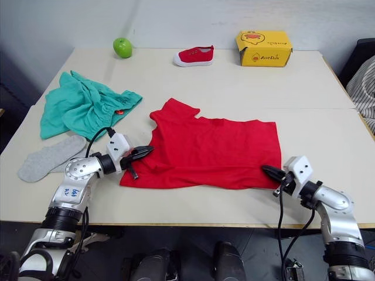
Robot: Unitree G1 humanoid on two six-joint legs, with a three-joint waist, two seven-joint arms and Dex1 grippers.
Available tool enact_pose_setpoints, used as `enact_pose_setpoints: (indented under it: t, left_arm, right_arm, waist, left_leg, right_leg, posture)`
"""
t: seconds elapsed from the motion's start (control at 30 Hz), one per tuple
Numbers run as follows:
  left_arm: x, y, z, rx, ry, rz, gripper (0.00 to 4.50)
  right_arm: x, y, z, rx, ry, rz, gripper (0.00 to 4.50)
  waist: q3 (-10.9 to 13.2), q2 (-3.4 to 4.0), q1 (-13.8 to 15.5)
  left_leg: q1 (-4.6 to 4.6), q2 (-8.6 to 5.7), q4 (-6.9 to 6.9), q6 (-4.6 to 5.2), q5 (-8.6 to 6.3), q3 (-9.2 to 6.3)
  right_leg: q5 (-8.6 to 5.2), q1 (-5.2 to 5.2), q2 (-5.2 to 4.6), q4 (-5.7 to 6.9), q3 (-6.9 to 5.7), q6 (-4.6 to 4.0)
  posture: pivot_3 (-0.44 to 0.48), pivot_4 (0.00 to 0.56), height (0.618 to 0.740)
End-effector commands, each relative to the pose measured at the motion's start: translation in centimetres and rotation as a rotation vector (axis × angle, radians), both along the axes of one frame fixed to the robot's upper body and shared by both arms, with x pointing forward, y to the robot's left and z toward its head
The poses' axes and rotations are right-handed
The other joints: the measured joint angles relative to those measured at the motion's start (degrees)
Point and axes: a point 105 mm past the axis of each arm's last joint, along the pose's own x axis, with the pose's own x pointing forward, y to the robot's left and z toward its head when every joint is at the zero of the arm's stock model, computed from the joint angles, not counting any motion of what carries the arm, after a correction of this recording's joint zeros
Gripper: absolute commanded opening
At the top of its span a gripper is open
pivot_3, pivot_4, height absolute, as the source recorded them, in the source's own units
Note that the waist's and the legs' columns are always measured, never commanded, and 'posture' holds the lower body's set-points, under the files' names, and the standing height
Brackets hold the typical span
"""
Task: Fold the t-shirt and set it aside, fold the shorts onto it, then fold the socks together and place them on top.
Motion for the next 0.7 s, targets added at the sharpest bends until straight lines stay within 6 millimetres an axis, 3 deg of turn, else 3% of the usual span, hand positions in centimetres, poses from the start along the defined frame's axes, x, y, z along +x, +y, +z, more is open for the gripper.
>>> enact_pose_setpoints:
  t: [0.03,0.1,0.17,0.33,0.43,0.57,0.7]
  left_arm:
    - [0.1,2.8,3.9,-0.169,-0.074,0.070,0.05]
    - [-1.8,2.9,5.0,-0.205,-0.056,-0.043,0.05]
    - [-4.3,2.6,4.0,-0.112,0.020,-0.178,0.05]
    - [-7.4,1.2,1.4,0.057,0.117,-0.336,0.05]
    - [-7.4,-0.2,0.0,0.088,0.109,-0.357,0.05]
    - [-6.6,-2.2,-2.1,0.136,0.105,-0.391,0.05]
    - [-4.4,-3.6,-2.6,0.147,0.071,-0.356,0.05]
  right_arm:
    - [0.2,-1.1,2.7,0.057,-0.101,-0.050,0.00]
    - [0.0,0.3,4.3,0.095,-0.137,0.010,0.00]
    - [-0.8,2.6,5.1,0.104,-0.138,0.116,0.00]
    - [-3.4,8.3,4.0,0.053,-0.083,0.374,0.00]
    - [-4.5,10.5,2.5,0.001,-0.060,0.470,0.00]
    - [-4.3,11.3,1.6,0.026,-0.046,0.465,0.00]
    - [-4.0,11.4,1.3,0.018,-0.045,0.456,0.00]
  waist:
    - [0.0,0.00,0.0]
    - [0.0,0.01,-0.4]
    - [0.0,0.02,-0.8]
    - [0.0,0.05,-1.1]
    - [0.0,0.05,-0.4]
    - [0.0,0.05,0.2]
    - [0.0,0.03,0.3]
  left_leg:
    - [0.00,0.00,0.00,0.00,0.00,0.00]
    - [-0.02,0.02,0.00,0.00,0.00,-0.01]
    - [-0.01,0.08,-0.03,-0.03,0.00,0.01]
    - [0.01,0.10,-0.10,-0.09,-0.03,-0.01]
    - [0.00,0.03,-0.10,-0.07,-0.04,-0.04]
    - [-0.01,-0.03,-0.10,-0.04,-0.06,-0.02]
    - [-0.02,-0.05,-0.08,-0.03,-0.05,-0.03]
  right_leg:
    - [0.00,-0.01,0.00,0.01,0.01,0.00]
    - [0.00,-0.03,0.00,0.02,0.01,0.00]
    - [0.00,-0.05,0.02,0.02,0.02,0.00]
    - [-0.02,-0.03,0.06,-0.05,0.00,-0.04]
    - [-0.02,-0.02,0.02,-0.07,0.02,-0.03]
    - [-0.01,-0.04,-0.01,-0.06,0.05,-0.01]
    - [0.00,-0.04,-0.01,-0.04,0.02,-0.01]
  posture:
    - [0.000,0.150,0.740]
    - [0.000,0.150,0.740]
    - [0.000,0.150,0.740]
    - [0.000,0.150,0.740]
    - [0.000,0.150,0.740]
    - [0.000,0.150,0.740]
    - [0.000,0.150,0.740]
